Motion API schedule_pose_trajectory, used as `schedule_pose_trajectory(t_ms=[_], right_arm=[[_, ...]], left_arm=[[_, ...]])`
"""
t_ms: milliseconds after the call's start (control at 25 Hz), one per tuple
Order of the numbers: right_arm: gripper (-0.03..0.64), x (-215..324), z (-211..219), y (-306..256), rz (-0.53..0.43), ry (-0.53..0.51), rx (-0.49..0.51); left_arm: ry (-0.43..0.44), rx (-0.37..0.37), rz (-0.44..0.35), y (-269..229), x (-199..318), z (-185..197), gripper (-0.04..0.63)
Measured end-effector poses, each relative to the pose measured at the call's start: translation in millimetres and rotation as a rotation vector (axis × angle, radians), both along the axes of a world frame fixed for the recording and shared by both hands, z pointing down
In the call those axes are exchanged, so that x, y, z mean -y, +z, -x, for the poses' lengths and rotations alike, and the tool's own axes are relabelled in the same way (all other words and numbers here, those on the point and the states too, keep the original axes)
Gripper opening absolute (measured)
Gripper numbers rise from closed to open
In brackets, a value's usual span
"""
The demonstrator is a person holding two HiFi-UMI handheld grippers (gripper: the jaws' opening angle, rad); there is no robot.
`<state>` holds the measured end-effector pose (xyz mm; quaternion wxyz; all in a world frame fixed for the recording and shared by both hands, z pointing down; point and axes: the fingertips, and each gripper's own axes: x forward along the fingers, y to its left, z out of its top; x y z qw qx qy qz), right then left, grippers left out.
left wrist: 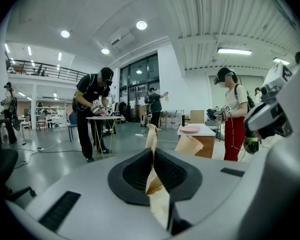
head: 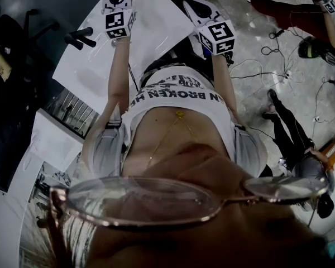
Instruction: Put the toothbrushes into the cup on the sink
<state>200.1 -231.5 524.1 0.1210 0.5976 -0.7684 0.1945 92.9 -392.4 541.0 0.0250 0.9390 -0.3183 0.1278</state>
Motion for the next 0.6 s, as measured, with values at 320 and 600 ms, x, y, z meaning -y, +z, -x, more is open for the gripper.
schedule_pose_trajectory(t_ms=[320,600], right_arm=[[0.029,1.9,7.3,0.0,0.000,-0.024,0.002],[0.029,6.8,15.5,-2.8,-0.015,-0.057,-0.002]], left_arm=[[0.015,-0.019,0.003,-7.3,-10.6,6.5,0.033],[0.010,-0.031,0.008,-15.1,-23.3,14.8,0.095]])
